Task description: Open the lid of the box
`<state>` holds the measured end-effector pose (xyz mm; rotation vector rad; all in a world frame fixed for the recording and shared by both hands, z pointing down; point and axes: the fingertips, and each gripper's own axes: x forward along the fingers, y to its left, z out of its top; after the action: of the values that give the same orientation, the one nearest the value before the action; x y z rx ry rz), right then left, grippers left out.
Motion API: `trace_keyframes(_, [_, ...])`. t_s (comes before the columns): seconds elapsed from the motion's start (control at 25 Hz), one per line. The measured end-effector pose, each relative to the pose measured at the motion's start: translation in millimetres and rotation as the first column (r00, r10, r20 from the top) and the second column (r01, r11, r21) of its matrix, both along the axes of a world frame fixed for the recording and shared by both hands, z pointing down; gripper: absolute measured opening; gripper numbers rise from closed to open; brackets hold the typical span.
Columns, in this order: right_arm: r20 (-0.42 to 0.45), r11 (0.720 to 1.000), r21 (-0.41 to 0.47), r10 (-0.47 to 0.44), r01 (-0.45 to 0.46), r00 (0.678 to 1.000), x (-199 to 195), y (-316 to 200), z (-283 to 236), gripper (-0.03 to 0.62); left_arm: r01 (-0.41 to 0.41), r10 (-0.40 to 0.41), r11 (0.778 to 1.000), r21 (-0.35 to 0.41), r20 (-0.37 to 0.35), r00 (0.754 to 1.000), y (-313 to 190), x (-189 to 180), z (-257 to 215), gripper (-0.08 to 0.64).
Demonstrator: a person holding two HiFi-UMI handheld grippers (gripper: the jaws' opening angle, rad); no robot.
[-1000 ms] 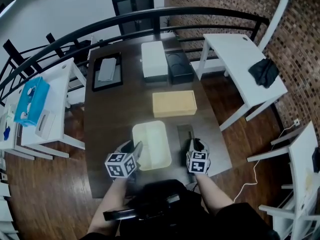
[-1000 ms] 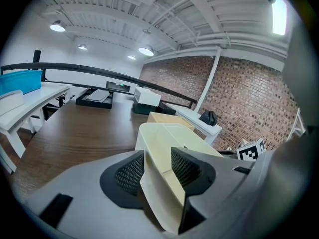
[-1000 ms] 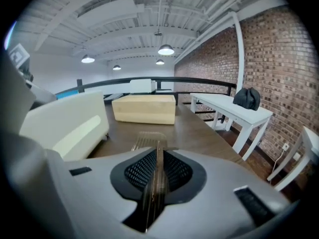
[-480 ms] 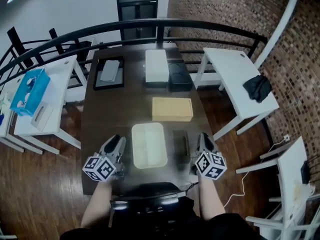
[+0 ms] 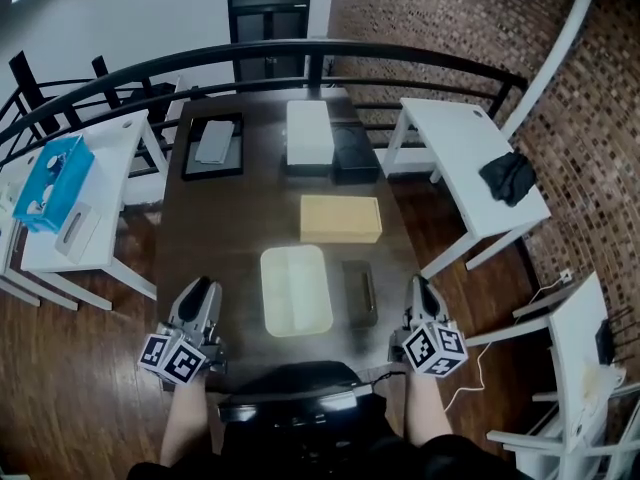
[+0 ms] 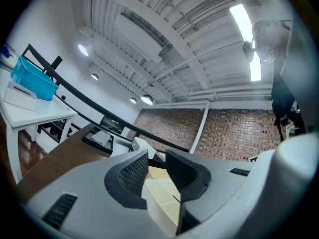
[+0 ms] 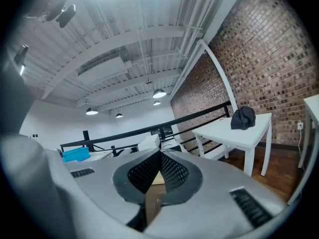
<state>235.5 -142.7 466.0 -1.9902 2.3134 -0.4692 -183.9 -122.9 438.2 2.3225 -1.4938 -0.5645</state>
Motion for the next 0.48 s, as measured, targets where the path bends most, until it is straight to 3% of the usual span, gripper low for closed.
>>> trace_keyframes(0.48, [-0.044, 0.998, 0.015, -0.065, 0.066, 0.997, -23.6, 1.0, -6.9, 0.000, 0.001, -0.002, 0.999, 0.045, 0.043, 0.999, 16.2, -1.6, -11.0, 0.092])
